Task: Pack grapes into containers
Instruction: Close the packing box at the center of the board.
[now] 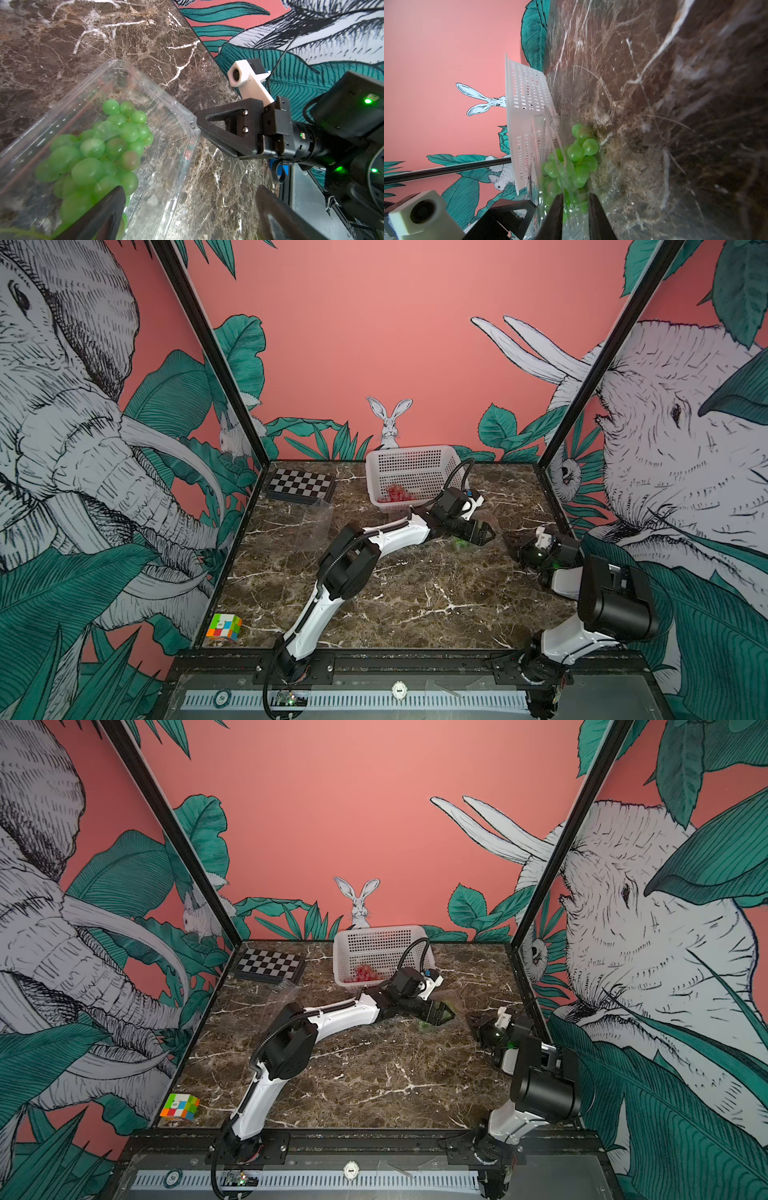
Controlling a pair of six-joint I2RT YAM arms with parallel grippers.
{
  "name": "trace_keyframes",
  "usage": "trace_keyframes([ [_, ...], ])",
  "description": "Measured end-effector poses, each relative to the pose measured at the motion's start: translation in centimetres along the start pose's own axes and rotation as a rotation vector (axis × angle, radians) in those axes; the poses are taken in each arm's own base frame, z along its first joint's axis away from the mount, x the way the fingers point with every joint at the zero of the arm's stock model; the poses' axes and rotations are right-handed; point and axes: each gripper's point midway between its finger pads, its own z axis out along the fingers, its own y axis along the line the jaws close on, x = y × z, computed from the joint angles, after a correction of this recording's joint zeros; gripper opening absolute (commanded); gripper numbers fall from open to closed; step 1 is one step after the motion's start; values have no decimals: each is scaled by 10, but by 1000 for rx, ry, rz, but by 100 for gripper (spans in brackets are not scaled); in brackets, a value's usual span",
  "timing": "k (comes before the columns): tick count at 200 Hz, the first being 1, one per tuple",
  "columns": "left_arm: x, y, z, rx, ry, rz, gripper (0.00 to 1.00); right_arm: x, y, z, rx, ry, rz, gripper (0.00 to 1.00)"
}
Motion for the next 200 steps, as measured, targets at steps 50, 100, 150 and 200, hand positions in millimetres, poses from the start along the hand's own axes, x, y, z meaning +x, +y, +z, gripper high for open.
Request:
trace_keyframes([
  [50,0,0,0,0,1,0,99,2,4,0,-21,1,-12,20],
  [100,1,1,0,-2,1,5,99,3,1,4,-28,6,-2,17],
  [150,0,1,0,-3,0,14,99,2,1,5,-38,5,-7,15],
  [200,2,2,0,-6,2,17,99,1,3,5,-45,0,-13,13],
])
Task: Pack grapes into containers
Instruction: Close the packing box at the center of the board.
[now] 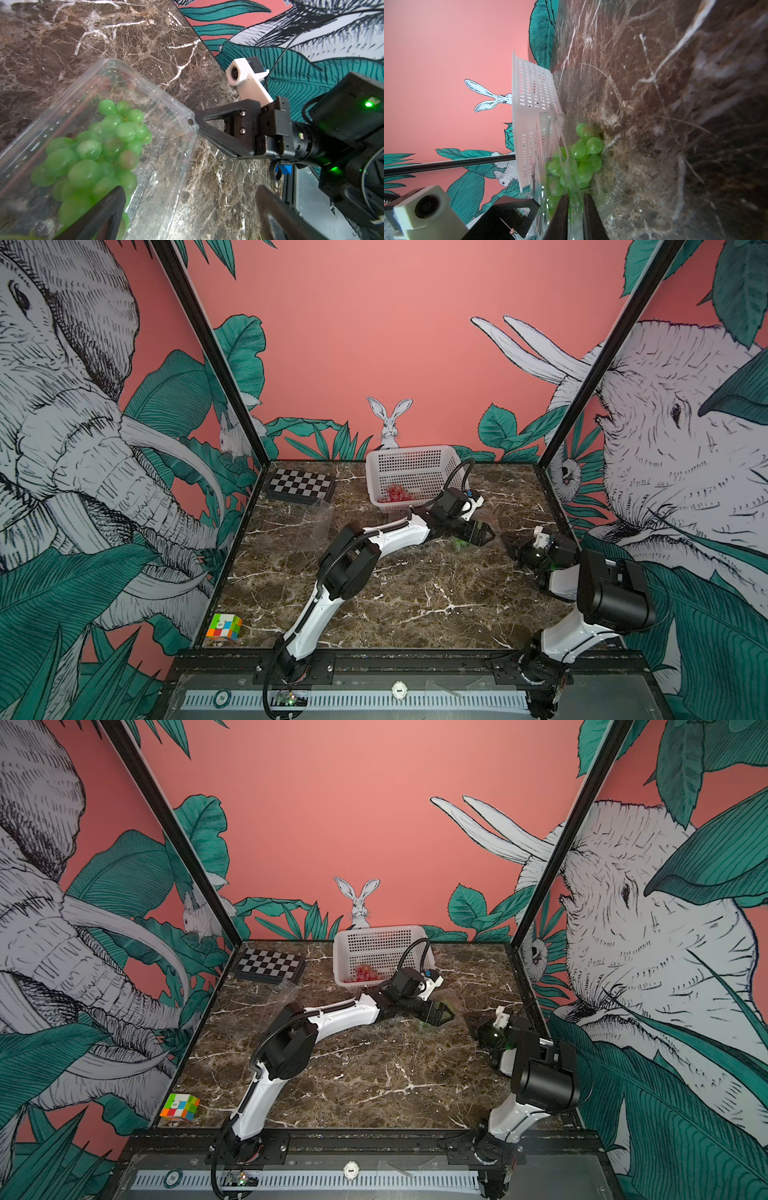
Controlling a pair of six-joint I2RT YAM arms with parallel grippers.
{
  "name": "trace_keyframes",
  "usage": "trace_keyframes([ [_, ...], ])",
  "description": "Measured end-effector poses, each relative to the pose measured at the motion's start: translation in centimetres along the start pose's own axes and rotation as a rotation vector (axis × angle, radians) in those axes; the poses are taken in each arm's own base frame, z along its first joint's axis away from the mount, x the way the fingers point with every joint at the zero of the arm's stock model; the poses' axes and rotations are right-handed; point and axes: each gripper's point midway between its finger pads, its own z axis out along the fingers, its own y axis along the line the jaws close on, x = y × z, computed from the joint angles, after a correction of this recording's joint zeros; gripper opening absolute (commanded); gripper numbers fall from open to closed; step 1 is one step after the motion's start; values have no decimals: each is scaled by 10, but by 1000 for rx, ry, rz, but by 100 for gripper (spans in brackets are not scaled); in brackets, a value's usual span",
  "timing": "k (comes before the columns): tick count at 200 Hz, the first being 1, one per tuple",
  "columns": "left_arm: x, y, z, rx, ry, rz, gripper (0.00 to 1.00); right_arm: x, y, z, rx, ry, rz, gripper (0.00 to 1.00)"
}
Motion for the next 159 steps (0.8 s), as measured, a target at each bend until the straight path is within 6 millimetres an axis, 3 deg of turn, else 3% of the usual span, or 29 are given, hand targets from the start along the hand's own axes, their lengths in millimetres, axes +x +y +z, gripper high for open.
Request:
trace_keyframes([
  [159,2,2,0,-2,1,1,99,0,-2,0,-14,-25,-29,8],
])
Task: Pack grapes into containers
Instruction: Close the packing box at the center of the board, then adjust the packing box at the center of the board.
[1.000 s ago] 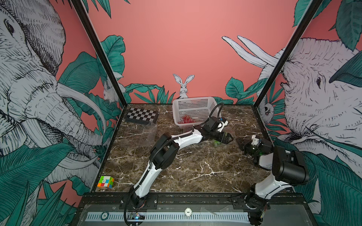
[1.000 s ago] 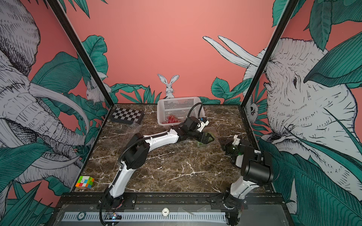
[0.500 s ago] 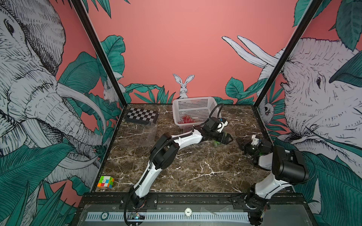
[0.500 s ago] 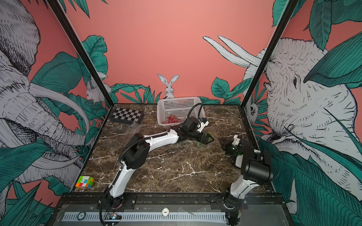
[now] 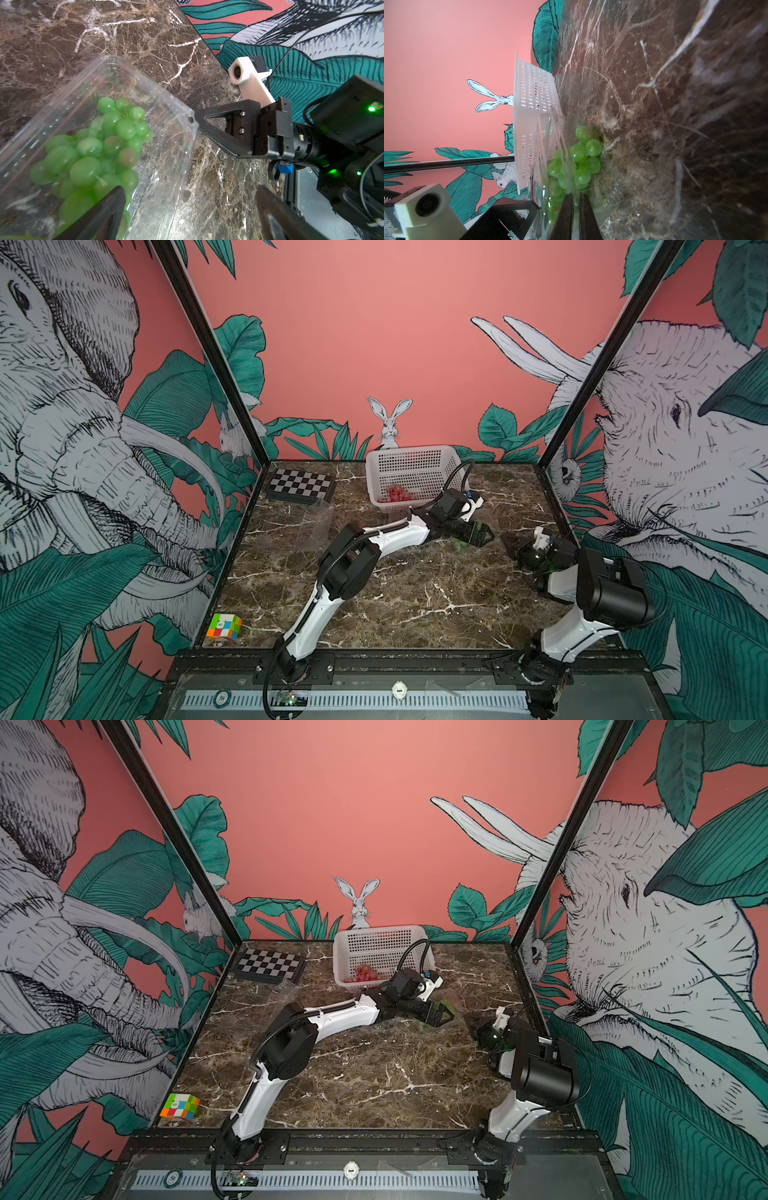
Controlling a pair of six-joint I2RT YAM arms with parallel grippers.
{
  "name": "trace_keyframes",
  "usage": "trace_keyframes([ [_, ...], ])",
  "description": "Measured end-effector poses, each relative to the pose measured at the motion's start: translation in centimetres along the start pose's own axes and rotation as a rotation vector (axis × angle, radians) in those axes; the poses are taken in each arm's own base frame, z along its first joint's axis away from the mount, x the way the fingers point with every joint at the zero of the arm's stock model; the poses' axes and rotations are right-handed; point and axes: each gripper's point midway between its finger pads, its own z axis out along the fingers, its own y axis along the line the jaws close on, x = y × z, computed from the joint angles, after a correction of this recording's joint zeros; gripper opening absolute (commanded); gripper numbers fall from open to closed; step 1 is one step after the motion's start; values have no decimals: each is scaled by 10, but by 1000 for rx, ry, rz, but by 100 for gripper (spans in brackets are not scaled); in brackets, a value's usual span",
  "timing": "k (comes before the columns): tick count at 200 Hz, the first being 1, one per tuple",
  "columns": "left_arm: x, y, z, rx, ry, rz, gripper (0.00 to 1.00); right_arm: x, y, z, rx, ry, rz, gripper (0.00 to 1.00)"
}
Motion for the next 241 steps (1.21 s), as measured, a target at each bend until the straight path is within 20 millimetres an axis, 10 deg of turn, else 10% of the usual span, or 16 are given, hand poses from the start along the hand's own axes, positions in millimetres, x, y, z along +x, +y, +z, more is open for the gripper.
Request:
trace_keyframes([
  [49,-2,-1,-2,-2,-3,4,99,0,-1,0,4,-5,-1,14],
  [88,-6,-3,-11,-26,-6,17,99,2,-4,-3,34,-6,10,38],
  [174,-6,24,-83,-167,-67,-100,100,-10,30,-27,129,-52,-162,82],
  [241,10,47,-70,-172,-44,-294,100,-9,30,-21,236,-9,-223,98],
])
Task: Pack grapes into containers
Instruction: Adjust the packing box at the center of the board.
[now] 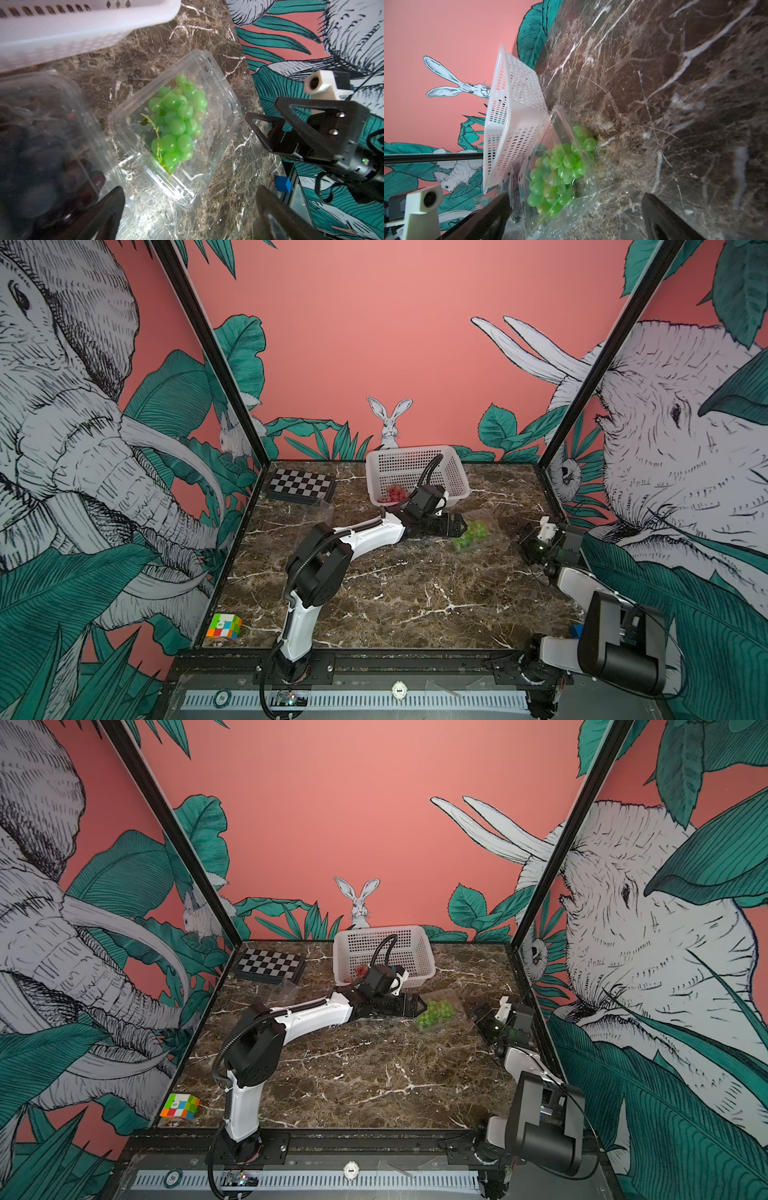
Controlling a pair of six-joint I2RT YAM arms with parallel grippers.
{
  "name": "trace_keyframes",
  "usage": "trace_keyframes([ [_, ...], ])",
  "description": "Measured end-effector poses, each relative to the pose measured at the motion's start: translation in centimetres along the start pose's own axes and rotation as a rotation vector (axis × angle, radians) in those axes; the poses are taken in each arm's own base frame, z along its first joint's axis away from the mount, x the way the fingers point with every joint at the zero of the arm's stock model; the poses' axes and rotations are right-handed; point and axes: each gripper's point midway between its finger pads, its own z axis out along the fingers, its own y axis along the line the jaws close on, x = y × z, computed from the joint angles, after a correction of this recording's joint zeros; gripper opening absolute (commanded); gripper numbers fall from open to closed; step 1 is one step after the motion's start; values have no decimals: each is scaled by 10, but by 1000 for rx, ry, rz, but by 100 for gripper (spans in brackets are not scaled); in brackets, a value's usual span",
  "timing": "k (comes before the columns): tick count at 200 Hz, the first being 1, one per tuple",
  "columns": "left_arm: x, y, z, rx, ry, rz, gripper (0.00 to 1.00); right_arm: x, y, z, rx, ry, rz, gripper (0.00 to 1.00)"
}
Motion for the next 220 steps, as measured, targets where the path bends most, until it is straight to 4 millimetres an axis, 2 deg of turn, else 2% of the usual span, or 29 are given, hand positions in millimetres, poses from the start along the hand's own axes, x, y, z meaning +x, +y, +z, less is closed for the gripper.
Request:
trace_keyframes([
  [57,-1,-3,18,24,22,-30,99,3,12,15,40,56,-75,97],
  [107,-2,1,20,19,21,-41,99,11,7,34,84,115,-99,82],
  [127,1,10,17,9,26,-53,99,15,12,39,81,135,-121,78],
  [177,8,54,-1,-65,30,-112,99,29,19,47,79,166,-150,70],
  [220,14,66,-18,-88,19,-145,99,46,13,48,99,188,-134,65],
])
